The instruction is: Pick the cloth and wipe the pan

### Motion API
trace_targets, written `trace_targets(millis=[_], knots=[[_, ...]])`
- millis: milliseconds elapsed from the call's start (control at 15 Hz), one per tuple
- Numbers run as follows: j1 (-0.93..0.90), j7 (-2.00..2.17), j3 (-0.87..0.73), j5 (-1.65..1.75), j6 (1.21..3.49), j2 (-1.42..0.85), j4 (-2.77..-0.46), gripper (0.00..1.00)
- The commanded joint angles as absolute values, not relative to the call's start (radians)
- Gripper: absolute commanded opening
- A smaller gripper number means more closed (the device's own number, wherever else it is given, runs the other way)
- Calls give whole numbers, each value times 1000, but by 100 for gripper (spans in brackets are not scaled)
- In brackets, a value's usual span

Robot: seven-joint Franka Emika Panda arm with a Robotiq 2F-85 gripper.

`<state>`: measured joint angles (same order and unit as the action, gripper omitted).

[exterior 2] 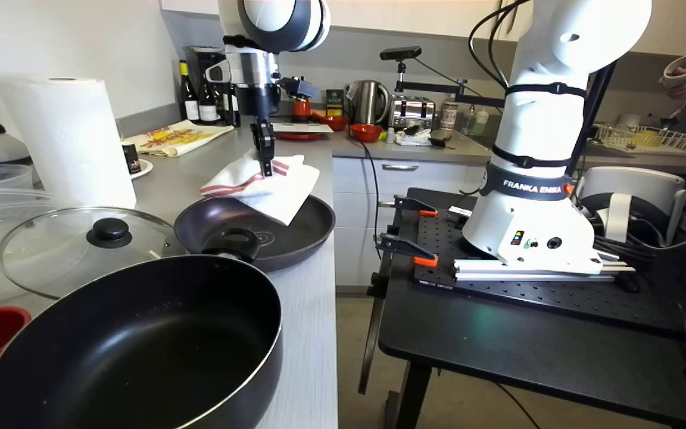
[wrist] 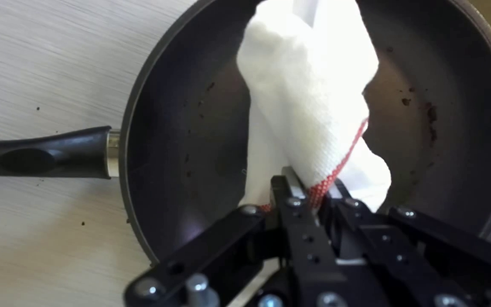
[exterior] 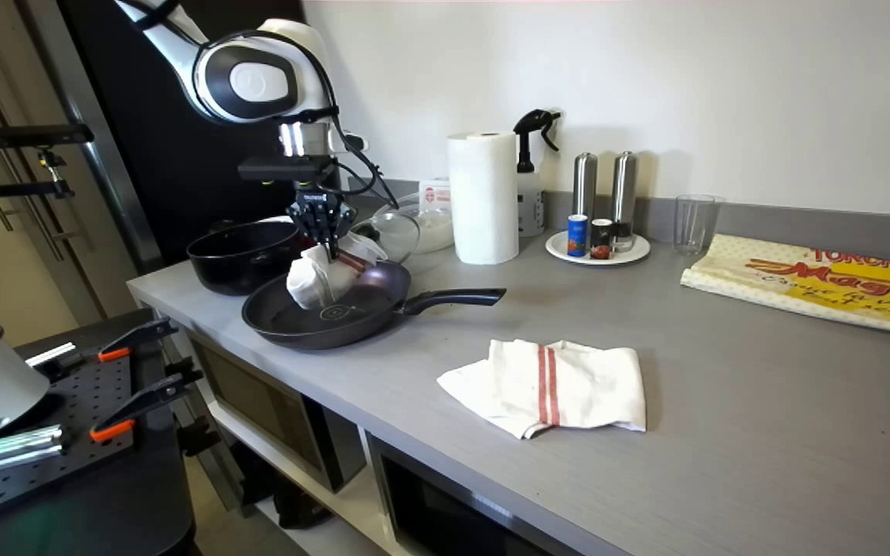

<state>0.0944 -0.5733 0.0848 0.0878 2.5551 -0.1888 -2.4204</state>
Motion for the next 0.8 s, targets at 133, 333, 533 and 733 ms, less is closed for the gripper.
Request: trace_targets(millis=[133, 333, 533, 733], knots=[[74, -570, 75, 95, 2566, -199, -2423, 3], [65, -565, 76, 107, 2586, -233, -2419, 3], [57, -562, 79, 116, 2606, -279, -2411, 3], [48, -546, 77, 141, 2645, -334, -2405, 3]])
